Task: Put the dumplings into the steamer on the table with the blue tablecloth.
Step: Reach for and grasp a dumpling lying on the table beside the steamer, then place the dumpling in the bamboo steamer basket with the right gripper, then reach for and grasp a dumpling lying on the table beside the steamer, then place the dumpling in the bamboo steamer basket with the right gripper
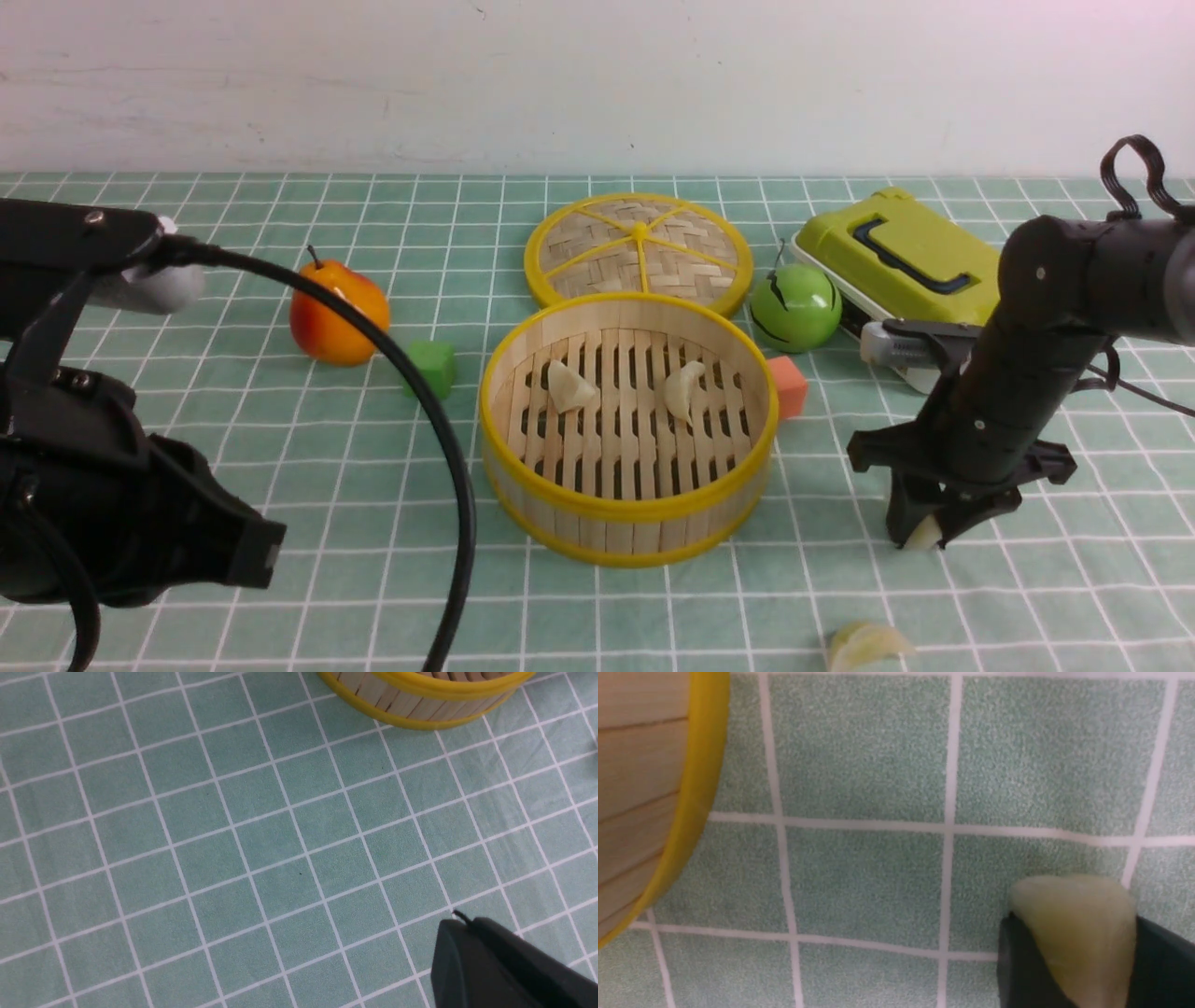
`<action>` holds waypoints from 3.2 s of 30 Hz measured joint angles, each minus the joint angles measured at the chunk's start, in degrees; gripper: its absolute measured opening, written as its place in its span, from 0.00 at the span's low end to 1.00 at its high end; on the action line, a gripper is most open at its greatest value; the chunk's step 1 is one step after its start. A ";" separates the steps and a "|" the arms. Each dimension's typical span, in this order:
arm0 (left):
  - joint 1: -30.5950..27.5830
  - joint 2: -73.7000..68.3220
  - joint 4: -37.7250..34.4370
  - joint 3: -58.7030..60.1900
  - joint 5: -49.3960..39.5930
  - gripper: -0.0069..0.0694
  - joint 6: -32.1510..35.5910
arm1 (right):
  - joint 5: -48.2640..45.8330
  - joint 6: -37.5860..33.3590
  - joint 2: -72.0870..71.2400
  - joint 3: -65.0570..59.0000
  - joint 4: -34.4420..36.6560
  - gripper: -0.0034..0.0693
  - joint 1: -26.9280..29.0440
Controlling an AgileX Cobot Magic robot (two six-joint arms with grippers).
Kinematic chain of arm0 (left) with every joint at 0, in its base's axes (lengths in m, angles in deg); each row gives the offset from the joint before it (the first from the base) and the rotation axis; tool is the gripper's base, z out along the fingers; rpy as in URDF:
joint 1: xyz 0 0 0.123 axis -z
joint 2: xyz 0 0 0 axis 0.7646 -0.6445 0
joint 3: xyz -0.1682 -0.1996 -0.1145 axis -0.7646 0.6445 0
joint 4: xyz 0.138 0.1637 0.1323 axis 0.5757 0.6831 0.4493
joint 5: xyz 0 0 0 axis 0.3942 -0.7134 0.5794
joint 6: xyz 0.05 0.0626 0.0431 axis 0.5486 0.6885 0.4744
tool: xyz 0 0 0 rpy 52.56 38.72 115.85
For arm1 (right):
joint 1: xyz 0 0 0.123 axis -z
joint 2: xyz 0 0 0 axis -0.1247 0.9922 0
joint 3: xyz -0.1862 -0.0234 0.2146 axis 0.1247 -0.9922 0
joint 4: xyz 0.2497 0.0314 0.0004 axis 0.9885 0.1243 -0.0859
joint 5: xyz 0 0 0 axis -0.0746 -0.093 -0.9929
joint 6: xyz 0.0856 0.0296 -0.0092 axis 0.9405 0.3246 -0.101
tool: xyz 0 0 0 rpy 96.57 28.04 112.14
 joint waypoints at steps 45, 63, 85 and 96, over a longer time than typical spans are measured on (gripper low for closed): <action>0.00 24.10 0.69 9.29 -7.51 0.08 -3.08 | -16.97 -5.72 11.80 37.43 -3.49 0.74 -21.42; 0.00 24.10 0.63 9.29 -6.50 0.08 -2.90 | -13.87 -20.52 -23.98 -6.77 -9.49 0.75 -21.42; 0.00 24.10 -1.71 9.29 -6.40 0.09 -2.86 | 5.00 -32.63 -8.72 -14.25 -12.58 0.56 -21.47; 0.00 24.10 -1.72 9.29 -6.40 0.10 -1.73 | -5.65 -29.53 -8.70 -3.90 -14.17 0.04 -21.47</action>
